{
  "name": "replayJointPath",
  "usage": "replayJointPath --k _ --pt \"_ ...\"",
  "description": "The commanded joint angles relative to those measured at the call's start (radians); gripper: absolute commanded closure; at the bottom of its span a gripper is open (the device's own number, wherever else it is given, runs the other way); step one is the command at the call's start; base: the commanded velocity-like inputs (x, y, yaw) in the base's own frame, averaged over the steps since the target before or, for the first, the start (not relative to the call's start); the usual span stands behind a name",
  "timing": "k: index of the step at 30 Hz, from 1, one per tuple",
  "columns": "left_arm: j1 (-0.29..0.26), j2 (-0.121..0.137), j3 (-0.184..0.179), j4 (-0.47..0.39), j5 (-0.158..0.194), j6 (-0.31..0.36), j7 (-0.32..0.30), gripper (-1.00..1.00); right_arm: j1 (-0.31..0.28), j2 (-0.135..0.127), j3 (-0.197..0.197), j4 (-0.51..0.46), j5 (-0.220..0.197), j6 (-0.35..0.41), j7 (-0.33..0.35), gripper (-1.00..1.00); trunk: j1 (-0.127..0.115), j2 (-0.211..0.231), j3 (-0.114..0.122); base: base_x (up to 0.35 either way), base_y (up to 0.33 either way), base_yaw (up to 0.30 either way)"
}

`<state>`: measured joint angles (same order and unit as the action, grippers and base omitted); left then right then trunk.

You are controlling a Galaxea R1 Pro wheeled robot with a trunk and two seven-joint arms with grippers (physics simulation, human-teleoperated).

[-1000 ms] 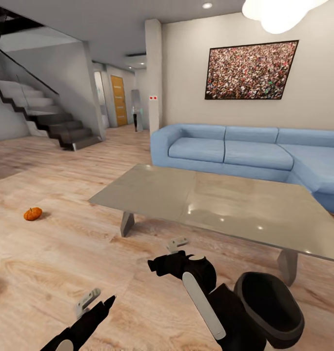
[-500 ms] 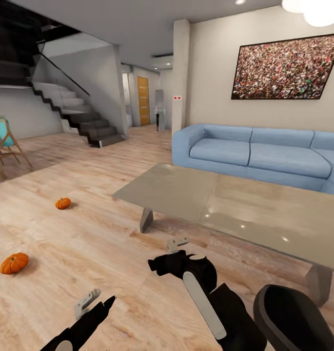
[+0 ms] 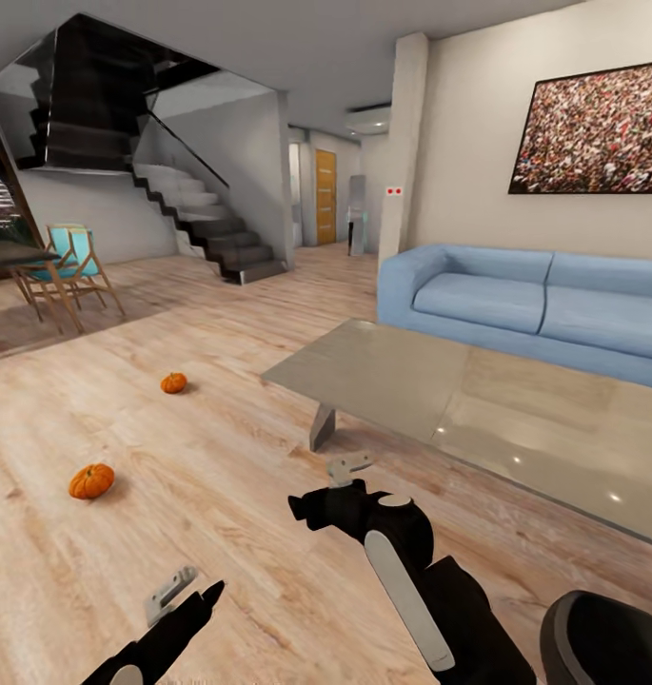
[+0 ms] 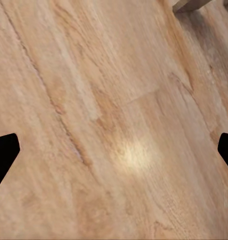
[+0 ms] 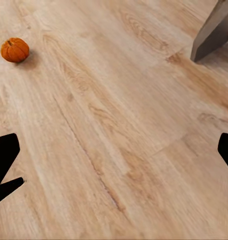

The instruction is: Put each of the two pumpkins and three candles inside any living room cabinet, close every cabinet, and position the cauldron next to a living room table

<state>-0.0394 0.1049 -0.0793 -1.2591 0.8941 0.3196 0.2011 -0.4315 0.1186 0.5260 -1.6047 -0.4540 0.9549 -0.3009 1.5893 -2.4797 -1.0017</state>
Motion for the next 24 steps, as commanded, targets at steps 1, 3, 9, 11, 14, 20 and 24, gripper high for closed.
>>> replayJointPath --k 1,3,9,11,14,20,24 --pt "-0.001 0.002 -0.003 -0.001 0.01 0.001 0.008 -1.0 0.0 0.0 0.001 -0.002 -0.01 0.003 -0.01 -1.0 0.0 0.0 -0.001 0.0 0.0 0.296" --pt "-0.002 0.004 -0.003 0.001 0.011 0.006 0.006 -1.0 0.001 -0.001 0.001 -0.003 -0.01 0.003 -0.011 -1.0 0.0 0.0 -0.001 0.0 0.0 0.296" --pt "-0.003 0.005 -0.004 0.015 0.012 0.008 0.003 -1.0 0.002 -0.003 -0.002 -0.004 -0.007 0.004 -0.011 -1.0 0.0 0.0 -0.001 0.0 0.0 0.296" --pt "-0.003 0.006 -0.004 0.017 0.013 0.007 0.0 -1.0 0.002 -0.003 -0.002 -0.004 -0.007 0.003 -0.011 -1.0 0.0 0.0 -0.001 0.0 0.0 0.296" --pt "-0.004 0.007 -0.006 0.012 0.014 0.007 -0.004 -1.0 0.002 -0.004 -0.003 -0.004 -0.006 0.003 -0.011 -1.0 0.0 0.0 -0.001 0.0 0.0 0.296" --pt "0.006 0.011 -0.022 -0.048 0.013 0.007 -0.007 -1.0 0.002 -0.008 -0.012 -0.007 -0.007 0.003 -0.01 -1.0 0.0 0.0 -0.001 0.0 0.0 0.296" --pt "0.046 0.024 -0.021 -0.113 0.013 0.008 -0.008 -1.0 0.002 -0.008 -0.023 -0.006 -0.008 0.004 -0.009 -1.0 0.0 0.0 -0.001 0.0 0.0 0.296"
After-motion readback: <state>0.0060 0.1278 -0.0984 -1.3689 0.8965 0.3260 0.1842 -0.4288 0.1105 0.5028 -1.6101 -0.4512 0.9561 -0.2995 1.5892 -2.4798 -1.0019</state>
